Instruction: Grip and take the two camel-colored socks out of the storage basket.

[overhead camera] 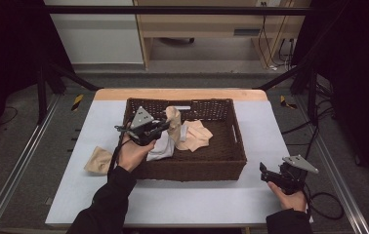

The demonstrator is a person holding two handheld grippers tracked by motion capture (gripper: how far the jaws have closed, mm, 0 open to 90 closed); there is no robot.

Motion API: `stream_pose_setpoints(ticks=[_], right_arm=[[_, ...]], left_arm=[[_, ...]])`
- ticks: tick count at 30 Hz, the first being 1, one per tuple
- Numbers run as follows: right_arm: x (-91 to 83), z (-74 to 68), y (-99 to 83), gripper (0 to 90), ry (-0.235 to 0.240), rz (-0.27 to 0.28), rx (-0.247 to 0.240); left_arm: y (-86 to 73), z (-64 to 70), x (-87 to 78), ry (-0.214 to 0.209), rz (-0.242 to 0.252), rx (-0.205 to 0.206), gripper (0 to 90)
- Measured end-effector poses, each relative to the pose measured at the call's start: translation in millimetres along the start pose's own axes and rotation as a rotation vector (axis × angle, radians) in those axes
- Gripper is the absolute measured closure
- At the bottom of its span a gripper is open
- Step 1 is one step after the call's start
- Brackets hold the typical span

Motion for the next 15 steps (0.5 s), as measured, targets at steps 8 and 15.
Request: stream_pose_setpoints(ticks=[8, 15], right_arm=[[0.3, -0.2, -0.1, 5.0, -0.001, -0.002, -0.001], [-0.1, 0.1, -0.2, 5.0, -0.003, -0.002, 0.001]], left_arm=[[13.9, -6.5, -20.0, 0.025, 0.076, -0.033, 84.3], [28.8, -6.6, -43.5, 0.025, 0.124, -0.039, 84.3]])
Point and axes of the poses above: each handheld gripper's, and its own axes: x roughly forward along the jaws, y roughly out of its top, z roughly to its right, the point moved 3 cm from there along x, roughly forward along the jaws, and after that the axes turned 5 degrees about x, right-handed, at the moved point
